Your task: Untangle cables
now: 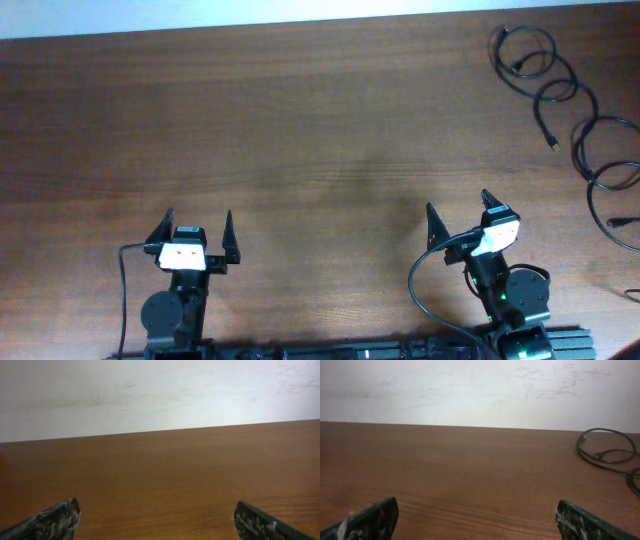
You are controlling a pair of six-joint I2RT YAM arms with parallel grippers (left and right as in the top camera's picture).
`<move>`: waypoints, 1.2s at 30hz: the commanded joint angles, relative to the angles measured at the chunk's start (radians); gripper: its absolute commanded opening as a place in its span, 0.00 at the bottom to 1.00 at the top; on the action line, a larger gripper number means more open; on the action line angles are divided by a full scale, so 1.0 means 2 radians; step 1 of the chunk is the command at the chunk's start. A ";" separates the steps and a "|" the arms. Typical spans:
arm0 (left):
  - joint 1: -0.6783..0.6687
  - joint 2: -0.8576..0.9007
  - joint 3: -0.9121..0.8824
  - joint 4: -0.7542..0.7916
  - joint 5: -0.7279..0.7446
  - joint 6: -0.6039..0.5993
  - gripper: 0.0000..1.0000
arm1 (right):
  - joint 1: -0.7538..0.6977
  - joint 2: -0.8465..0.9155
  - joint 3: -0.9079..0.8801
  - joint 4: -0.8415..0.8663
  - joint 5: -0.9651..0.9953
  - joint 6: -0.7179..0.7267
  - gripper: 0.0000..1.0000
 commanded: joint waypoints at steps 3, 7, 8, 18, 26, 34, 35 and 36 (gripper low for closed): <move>0.003 -0.002 -0.001 -0.004 -0.003 0.008 0.99 | -0.005 -0.004 -0.002 -0.003 0.010 0.003 0.99; 0.003 -0.002 -0.001 -0.004 -0.003 0.008 0.99 | -0.031 -0.004 -0.002 -0.003 0.010 0.003 0.99; 0.003 -0.002 -0.001 -0.004 -0.003 0.008 0.99 | -0.037 -0.004 -0.002 -0.003 0.010 0.003 0.99; 0.003 -0.002 -0.001 -0.004 -0.003 0.008 0.99 | -0.044 -0.004 -0.002 -0.003 0.010 0.003 0.99; 0.003 -0.002 -0.001 -0.004 -0.003 0.008 0.99 | -0.044 -0.004 -0.002 -0.003 0.010 0.003 0.99; 0.003 -0.002 -0.001 -0.004 -0.003 0.008 0.99 | -0.044 -0.004 -0.002 -0.003 0.010 0.003 0.99; 0.003 -0.002 -0.001 -0.004 -0.003 0.008 0.99 | -0.044 -0.004 -0.002 -0.003 0.010 0.003 0.99; 0.003 -0.002 -0.001 -0.004 -0.003 0.008 0.99 | -0.044 -0.004 -0.002 -0.003 0.010 0.003 0.99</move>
